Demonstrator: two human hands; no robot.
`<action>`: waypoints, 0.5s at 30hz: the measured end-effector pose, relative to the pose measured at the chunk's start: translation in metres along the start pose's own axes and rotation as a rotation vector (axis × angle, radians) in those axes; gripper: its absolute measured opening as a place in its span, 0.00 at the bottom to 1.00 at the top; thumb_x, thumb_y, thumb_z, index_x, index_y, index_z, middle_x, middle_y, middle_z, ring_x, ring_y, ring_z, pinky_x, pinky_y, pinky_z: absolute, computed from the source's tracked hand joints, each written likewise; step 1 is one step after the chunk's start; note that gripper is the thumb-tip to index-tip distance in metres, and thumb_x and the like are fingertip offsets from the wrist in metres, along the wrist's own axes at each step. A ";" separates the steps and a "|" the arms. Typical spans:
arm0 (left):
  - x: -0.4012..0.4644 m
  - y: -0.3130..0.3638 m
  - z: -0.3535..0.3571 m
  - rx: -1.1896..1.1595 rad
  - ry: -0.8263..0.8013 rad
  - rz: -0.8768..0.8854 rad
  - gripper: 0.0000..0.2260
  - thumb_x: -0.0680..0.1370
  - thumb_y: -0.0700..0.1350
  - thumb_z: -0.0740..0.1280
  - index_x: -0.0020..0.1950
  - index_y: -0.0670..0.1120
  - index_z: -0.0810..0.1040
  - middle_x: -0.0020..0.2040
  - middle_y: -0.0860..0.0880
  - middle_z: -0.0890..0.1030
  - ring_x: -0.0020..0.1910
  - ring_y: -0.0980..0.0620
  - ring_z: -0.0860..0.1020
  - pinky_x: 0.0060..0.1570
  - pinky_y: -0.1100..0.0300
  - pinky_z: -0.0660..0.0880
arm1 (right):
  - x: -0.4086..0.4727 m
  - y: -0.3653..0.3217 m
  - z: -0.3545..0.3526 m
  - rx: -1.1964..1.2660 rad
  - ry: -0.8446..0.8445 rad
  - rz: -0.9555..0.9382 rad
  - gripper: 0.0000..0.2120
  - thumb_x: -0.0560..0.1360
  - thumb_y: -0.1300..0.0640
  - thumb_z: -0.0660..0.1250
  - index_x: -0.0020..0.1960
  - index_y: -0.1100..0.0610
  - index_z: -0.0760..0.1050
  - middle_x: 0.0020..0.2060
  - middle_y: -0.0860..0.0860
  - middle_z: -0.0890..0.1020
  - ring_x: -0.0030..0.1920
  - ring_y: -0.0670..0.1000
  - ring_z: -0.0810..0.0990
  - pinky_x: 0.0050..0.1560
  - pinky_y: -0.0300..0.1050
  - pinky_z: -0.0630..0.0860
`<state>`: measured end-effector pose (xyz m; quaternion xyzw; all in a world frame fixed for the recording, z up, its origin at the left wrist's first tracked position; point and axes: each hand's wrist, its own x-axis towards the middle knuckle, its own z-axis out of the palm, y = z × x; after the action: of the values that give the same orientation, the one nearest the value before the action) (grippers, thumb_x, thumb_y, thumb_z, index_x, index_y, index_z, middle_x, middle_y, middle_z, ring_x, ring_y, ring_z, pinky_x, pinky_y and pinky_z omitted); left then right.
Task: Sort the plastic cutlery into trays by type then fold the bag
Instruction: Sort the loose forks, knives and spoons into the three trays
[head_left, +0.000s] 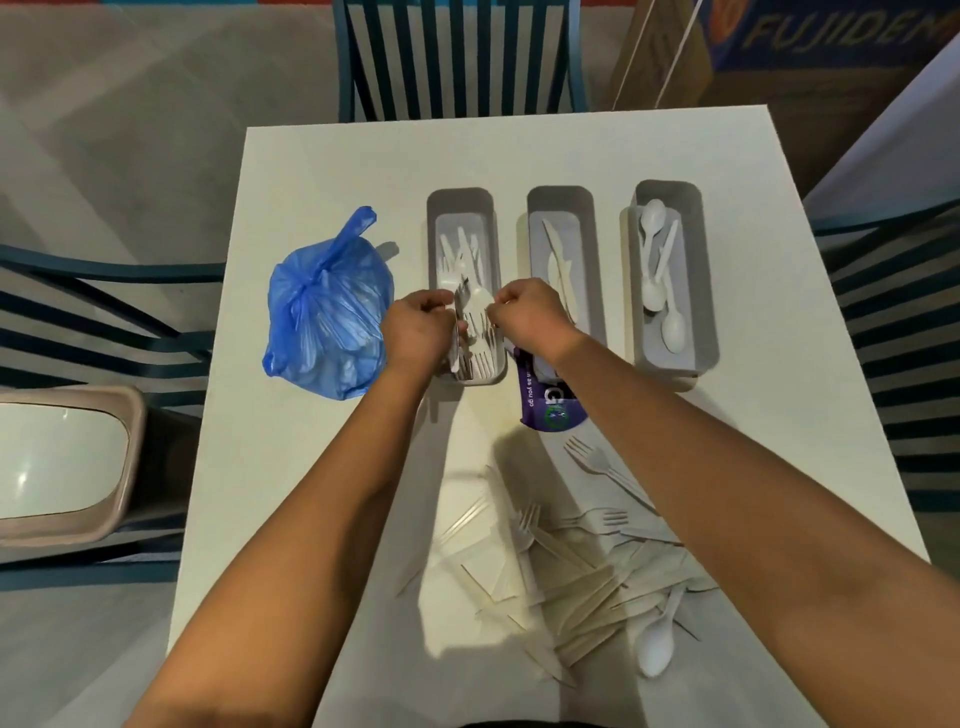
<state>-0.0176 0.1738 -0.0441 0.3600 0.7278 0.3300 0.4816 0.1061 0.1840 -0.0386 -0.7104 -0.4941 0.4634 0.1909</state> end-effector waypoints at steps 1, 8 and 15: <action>0.003 0.001 0.000 0.012 0.008 0.002 0.11 0.76 0.33 0.60 0.49 0.45 0.78 0.36 0.48 0.81 0.27 0.62 0.79 0.26 0.69 0.74 | 0.004 -0.002 0.002 -0.003 0.014 -0.005 0.03 0.75 0.62 0.63 0.42 0.59 0.73 0.39 0.54 0.75 0.40 0.52 0.74 0.40 0.41 0.71; 0.023 0.001 0.002 0.131 0.018 0.029 0.10 0.76 0.34 0.61 0.51 0.44 0.79 0.37 0.50 0.79 0.27 0.63 0.77 0.34 0.72 0.77 | 0.001 0.011 0.012 -0.129 0.043 -0.116 0.14 0.76 0.59 0.65 0.59 0.63 0.76 0.47 0.57 0.79 0.50 0.54 0.79 0.51 0.40 0.72; 0.026 0.013 0.010 0.261 -0.054 0.084 0.11 0.76 0.39 0.64 0.55 0.44 0.81 0.56 0.44 0.82 0.55 0.47 0.80 0.59 0.55 0.76 | -0.043 0.047 0.009 -0.231 0.044 -0.182 0.11 0.76 0.62 0.60 0.56 0.63 0.77 0.52 0.57 0.79 0.51 0.52 0.76 0.50 0.34 0.66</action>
<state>-0.0125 0.2036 -0.0488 0.4583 0.7356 0.2425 0.4360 0.1199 0.1241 -0.0573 -0.6898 -0.6022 0.3686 0.1599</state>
